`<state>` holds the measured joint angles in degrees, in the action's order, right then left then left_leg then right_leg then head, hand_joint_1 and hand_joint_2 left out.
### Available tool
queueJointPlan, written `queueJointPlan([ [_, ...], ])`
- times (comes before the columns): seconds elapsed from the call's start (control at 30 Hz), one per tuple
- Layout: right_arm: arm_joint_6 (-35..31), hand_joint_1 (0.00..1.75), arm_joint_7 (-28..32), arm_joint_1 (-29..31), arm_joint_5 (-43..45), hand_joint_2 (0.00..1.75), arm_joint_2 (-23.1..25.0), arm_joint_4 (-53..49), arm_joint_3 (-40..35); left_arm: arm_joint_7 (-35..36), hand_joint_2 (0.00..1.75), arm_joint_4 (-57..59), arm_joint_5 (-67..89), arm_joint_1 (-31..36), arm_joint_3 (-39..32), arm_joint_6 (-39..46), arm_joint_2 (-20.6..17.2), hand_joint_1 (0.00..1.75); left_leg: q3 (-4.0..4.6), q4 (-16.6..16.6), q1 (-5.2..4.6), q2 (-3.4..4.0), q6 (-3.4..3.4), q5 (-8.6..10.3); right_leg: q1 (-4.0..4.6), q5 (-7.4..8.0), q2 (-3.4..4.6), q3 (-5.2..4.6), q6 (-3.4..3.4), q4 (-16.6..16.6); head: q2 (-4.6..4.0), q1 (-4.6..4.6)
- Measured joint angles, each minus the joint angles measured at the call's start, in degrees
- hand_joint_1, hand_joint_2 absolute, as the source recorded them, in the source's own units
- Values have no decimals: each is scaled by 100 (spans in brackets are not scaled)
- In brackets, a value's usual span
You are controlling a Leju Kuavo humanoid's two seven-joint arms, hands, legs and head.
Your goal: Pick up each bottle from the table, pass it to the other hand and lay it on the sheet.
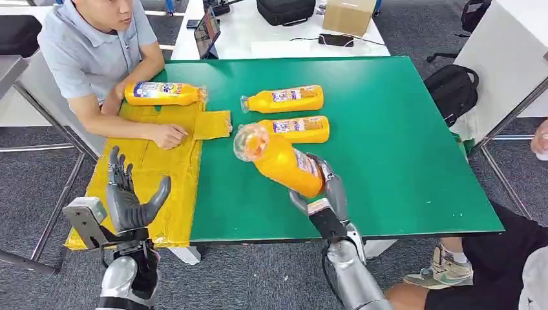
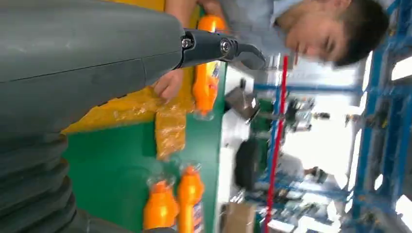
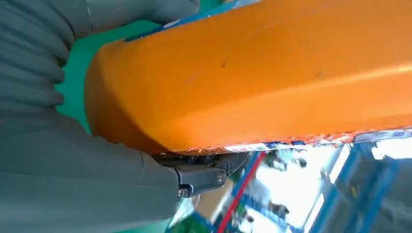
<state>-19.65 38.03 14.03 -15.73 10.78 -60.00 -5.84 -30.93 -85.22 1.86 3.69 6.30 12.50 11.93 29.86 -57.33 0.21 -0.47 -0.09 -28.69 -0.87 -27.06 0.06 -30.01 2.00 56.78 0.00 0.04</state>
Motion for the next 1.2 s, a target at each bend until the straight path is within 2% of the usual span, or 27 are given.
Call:
queueJointPlan([
  [0.2, -44, 175, 2, -108, 157, 175, 59, -374, -2, 15, 175, 157, 109, -58, 253, -252, 15, 0, 0, -1, 0, 0, 0, 0, 0, 0, 0, -2, 0, -1, 0, -2],
  [0.37, 101, 175, 2, -103, 166, 175, 70, -419, -109, -90, 175, 201, 297, -278, 605, -910, -2, 0, 4, 1, 2, 1, 0, -1, 3, 0, 2, -4, 0, 0, 0, 0],
  [0.7, 297, 175, 2, 96, -420, 175, 125, -21, -682, -140, 175, 221, -14, -440, 986, -1607, -33, 0, 7, 1, 2, 2, 0, 0, 4, 0, 1, -7, -1, 0, 0, 0],
  [0.9, 118, 175, 2, 252, -780, 175, 284, 371, -1337, -114, 175, 277, -477, -330, 1110, -1985, -2, 0, 7, 1, 4, 1, 0, 1, 5, 0, 0, -7, 0, 1, 0, -2],
  [1.2, -190, 175, -15, 396, -1115, 175, 369, 836, -1751, -109, 175, 242, -573, -332, 1232, -2096, -2, 0, 9, 1, 3, 1, 0, 1, 4, 0, 0, -9, 0, 1, 0, -2],
])
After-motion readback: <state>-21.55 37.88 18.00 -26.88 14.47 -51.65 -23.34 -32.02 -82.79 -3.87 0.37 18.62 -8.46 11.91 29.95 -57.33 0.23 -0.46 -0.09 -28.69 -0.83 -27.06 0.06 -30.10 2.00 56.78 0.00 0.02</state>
